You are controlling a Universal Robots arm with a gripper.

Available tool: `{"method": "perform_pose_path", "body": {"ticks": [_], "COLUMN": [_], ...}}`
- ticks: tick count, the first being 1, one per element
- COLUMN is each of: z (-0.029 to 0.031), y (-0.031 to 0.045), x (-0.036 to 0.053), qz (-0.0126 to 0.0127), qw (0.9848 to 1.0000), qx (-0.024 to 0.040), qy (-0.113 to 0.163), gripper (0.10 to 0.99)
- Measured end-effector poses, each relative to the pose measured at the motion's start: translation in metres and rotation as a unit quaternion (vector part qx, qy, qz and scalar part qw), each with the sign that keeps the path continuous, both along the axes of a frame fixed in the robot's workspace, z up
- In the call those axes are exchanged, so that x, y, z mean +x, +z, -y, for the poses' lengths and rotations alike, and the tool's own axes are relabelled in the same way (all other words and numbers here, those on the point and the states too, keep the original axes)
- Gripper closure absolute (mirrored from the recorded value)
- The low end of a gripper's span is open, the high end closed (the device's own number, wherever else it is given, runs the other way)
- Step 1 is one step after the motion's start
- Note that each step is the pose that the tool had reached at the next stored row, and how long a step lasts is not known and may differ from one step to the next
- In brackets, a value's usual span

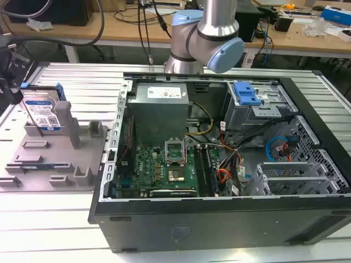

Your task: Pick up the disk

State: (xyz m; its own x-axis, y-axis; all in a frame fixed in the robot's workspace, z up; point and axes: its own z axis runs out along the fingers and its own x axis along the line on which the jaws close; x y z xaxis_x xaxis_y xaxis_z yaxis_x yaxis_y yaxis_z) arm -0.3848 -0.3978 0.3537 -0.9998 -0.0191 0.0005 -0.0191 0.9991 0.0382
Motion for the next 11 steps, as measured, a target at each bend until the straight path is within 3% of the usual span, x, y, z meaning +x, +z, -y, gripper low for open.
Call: {"method": "perform_pose_path", "body": {"ticks": [8, 10, 11], "z": [0.0000, 0.0000, 0.0000], "y": [0.0000, 0.0000, -0.0001], "x": [-0.0004, -0.0007, -0.0007], "qz": [0.0000, 0.0000, 0.0001], "qw": [1.0000, 0.9999, 0.9996], "qx": [-0.0011, -0.0018, -0.0019], "qy": [0.002, 0.011, 0.028], "gripper": [0.980, 0.980, 0.980]}}
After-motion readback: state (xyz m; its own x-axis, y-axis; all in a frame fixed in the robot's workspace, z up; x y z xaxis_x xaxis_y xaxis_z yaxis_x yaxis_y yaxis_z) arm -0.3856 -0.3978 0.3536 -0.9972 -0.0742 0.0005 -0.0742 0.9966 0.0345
